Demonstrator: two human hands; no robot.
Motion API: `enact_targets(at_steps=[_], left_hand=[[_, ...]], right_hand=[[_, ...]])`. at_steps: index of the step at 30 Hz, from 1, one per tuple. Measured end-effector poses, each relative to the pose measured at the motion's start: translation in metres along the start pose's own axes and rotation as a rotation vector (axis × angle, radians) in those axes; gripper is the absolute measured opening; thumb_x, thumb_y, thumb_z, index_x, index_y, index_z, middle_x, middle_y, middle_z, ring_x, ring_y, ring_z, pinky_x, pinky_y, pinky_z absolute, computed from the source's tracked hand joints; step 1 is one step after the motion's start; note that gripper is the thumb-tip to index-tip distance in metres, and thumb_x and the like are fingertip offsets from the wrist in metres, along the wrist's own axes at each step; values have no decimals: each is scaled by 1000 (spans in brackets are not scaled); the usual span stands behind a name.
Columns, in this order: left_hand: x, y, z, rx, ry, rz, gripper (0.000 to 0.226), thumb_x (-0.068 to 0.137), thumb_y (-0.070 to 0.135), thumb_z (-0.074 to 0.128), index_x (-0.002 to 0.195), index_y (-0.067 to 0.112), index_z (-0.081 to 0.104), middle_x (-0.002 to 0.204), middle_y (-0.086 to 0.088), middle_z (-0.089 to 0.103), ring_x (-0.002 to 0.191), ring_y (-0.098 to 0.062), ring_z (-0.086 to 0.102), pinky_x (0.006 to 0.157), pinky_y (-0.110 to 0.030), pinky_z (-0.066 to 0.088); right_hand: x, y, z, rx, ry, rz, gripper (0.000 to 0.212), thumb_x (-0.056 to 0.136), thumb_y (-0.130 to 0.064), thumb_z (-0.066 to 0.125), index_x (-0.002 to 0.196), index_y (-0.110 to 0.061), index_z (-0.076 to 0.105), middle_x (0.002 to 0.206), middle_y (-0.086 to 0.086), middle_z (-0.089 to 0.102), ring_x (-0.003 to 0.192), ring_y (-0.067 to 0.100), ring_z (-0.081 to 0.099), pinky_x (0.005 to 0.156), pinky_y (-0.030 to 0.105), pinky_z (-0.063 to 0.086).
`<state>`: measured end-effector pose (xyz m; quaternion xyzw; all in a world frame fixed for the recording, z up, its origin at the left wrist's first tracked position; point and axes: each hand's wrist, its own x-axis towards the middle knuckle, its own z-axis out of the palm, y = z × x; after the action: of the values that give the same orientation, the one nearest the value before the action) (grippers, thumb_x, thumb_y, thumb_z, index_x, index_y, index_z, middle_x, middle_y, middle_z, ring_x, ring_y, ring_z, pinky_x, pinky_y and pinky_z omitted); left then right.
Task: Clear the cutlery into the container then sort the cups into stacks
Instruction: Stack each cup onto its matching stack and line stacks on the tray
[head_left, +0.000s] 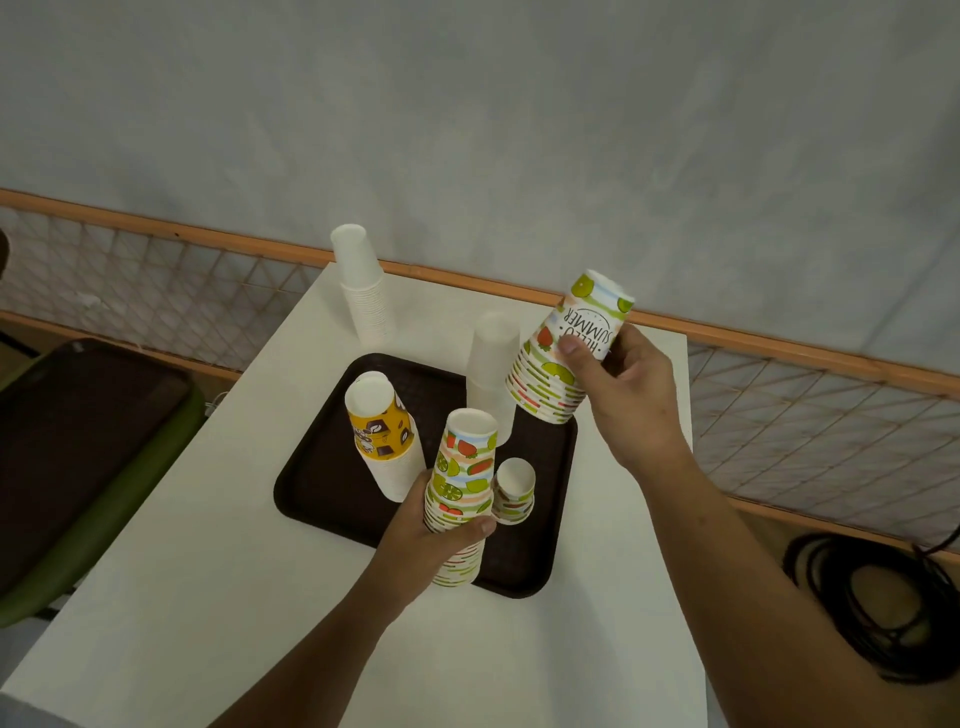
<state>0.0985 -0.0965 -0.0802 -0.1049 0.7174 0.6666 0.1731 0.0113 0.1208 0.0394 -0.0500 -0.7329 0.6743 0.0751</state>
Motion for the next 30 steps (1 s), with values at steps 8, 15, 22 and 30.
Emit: enact_targets(at_steps=[8,15,22,30], left_hand=[[5,-24,-8,-23,29,-21,72,75,29,87,137,33,49,127,11,66,119,-13,64,100,-32,52],[11,-26,-9,-29,8,-14,76,71,33,91,136,36,51,125,16,68,118,-8,65,101,-32,53],[15,-23,-13,-36,14,-15,85,66,39,91,140,34,49,129,12,67,123,-13,63,105,-37,52],[11,-20,-17,-18,14,-11,87,67,40,92,142,34,47,132,10,64,124,-16,62,106,-41,51]], right_hand=[[-23,75,18,-123,-64,56,38,86,-33,78,120,-29,62,110,-20,70,99,-7,67,74,12,55],[-38,122,30,-290,-113,-35,53,83,-43,79,130,-31,57,121,-24,65,112,-5,63,89,13,53],[-54,161,32,-428,-85,-28,66,84,-36,80,141,-24,49,135,-7,61,120,6,58,101,30,53],[-60,183,37,-544,-163,62,72,87,-40,76,148,-27,40,145,-6,53,129,8,51,104,19,40]])
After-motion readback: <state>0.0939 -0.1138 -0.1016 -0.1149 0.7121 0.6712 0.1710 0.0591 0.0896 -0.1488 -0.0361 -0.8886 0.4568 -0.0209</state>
